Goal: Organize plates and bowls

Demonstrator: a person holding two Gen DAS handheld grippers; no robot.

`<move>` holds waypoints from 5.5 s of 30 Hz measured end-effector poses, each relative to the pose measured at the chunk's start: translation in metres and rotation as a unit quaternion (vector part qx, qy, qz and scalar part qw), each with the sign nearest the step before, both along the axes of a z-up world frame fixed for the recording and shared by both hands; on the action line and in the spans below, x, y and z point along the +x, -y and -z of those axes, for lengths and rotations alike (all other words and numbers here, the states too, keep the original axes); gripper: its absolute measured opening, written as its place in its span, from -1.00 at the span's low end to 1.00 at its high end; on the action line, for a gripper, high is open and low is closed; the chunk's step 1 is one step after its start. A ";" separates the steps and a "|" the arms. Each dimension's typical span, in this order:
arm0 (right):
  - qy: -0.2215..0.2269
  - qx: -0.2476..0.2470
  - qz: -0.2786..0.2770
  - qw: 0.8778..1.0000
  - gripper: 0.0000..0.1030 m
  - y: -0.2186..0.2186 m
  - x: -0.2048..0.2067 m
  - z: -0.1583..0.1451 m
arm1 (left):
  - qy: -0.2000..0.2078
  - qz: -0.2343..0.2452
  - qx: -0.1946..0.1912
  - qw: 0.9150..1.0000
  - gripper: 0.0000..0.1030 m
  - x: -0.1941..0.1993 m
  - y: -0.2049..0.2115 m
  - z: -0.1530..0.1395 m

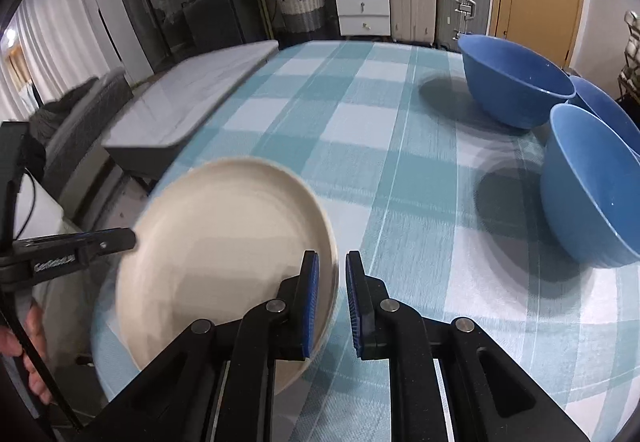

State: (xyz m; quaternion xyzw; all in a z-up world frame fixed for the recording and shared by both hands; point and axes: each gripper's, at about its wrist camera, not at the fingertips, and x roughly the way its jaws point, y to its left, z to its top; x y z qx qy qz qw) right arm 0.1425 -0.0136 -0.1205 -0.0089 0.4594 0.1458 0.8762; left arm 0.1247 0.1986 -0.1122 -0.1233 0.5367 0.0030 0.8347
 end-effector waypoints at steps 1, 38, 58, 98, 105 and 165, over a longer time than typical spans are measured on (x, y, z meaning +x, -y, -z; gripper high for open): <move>0.002 0.002 0.001 1.000 -0.74 0.001 0.003 -0.002 | 0.001 0.002 0.002 1.000 -0.69 0.006 0.000 -0.001; 0.227 0.038 0.072 0.971 0.50 0.110 -0.099 -0.109 | 0.230 0.036 0.068 0.970 0.79 -0.064 0.134 -0.094; 0.286 -0.029 0.136 0.948 0.99 0.178 -0.151 -0.109 | 0.287 0.093 0.068 0.951 1.00 -0.080 0.211 -0.114; 0.100 0.036 0.209 0.972 0.91 0.305 0.022 -0.097 | 0.118 0.161 0.029 0.979 1.00 0.088 0.316 -0.065; 0.028 0.037 0.214 0.976 0.42 0.319 0.066 -0.050 | 0.085 0.178 0.050 0.979 0.92 0.106 0.332 -0.041; -0.015 0.099 0.200 0.975 -0.77 0.269 -0.079 -0.042 | 0.009 0.219 -0.037 0.975 -0.62 -0.022 0.293 -0.028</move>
